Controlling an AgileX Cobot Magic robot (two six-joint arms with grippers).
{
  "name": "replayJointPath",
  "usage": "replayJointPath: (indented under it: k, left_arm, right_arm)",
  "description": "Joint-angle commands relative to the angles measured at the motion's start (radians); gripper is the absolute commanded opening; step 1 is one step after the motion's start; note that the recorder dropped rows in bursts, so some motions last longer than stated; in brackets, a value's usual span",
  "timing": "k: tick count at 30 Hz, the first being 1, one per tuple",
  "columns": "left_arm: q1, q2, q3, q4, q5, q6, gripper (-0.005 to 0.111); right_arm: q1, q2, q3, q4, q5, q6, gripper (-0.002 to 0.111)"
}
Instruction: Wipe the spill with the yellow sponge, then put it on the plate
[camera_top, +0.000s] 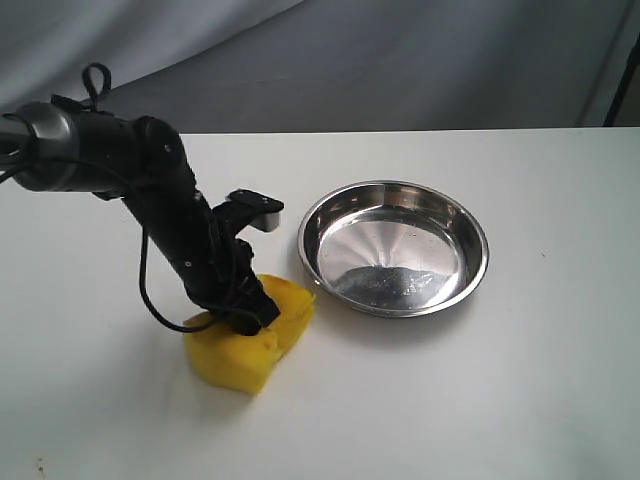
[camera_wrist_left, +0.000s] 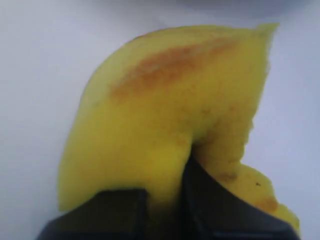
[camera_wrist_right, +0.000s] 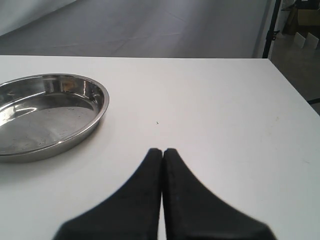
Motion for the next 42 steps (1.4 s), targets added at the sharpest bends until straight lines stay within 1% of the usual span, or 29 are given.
replayJointPath:
  k: [1,2,6,9,10,12,14,18,21,24,27,29,35,38,42]
  left_arm:
    - [-0.064,0.025,0.021,-0.007,0.026,-0.001,0.000]
    - [-0.074,0.025,0.021,-0.006,0.023,-0.001,0.000]
    - [-0.074,0.025,0.021,0.000,-0.017,-0.003,0.000]
    - [-0.074,0.025,0.021,0.075,-0.060,-0.043,0.000]
    - [-0.074,0.025,0.021,0.128,-0.081,-0.081,0.000]
    - [-0.074,0.025,0.021,0.285,-0.128,-0.181,0.000]
    - [-0.074,0.025,0.021,0.485,-0.161,-0.320,0.000]
    - [-0.069,0.035,0.021,0.863,-0.186,-0.611,0.000]
    - [-0.040,0.050,0.021,1.032,-0.206,-0.747,0.000]
    - [0.012,0.073,0.021,1.082,-0.242,-0.767,0.000]
    - [0.087,0.106,0.021,1.099,-0.285,-0.769,0.000]
    - [0.136,0.124,0.015,1.123,-0.289,-0.791,0.000]
    - [0.293,0.151,-0.045,1.131,-0.271,-0.862,0.000]
    - [0.338,0.145,-0.053,1.135,-0.271,-0.862,0.000]
    - [0.356,0.143,-0.053,1.145,-0.279,-0.859,0.000]
  right_arm:
    - [-0.003,0.003,0.004,0.005,-0.008,0.001,0.000]
    - [-0.003,0.003,0.004,0.005,-0.008,0.001,0.000]
    - [-0.003,0.003,0.004,0.005,-0.008,0.001,0.000]
    - [-0.003,0.003,0.004,0.005,-0.008,0.001,0.000]
    - [-0.003,0.003,0.004,0.005,-0.008,0.001,0.000]
    - [-0.003,0.003,0.004,0.005,-0.008,0.001,0.000]
    - [-0.003,0.003,0.004,0.005,-0.008,0.001,0.000]
    - [-0.003,0.003,0.004,0.005,-0.008,0.001,0.000]
    - [-0.003,0.003,0.004,0.005,-0.008,0.001,0.000]
    - [-0.003,0.003,0.004,0.005,-0.008,0.001,0.000]
    - [-0.003,0.003,0.004,0.005,-0.008,0.001,0.000]
    - [-0.003,0.003,0.004,0.005,-0.008,0.001,0.000]
    - [-0.003,0.003,0.004,0.005,-0.008,0.001,0.000]
    - [-0.003,0.003,0.004,0.005,-0.008,0.001,0.000]
    - [-0.003,0.003,0.004,0.005,-0.008,0.001,0.000]
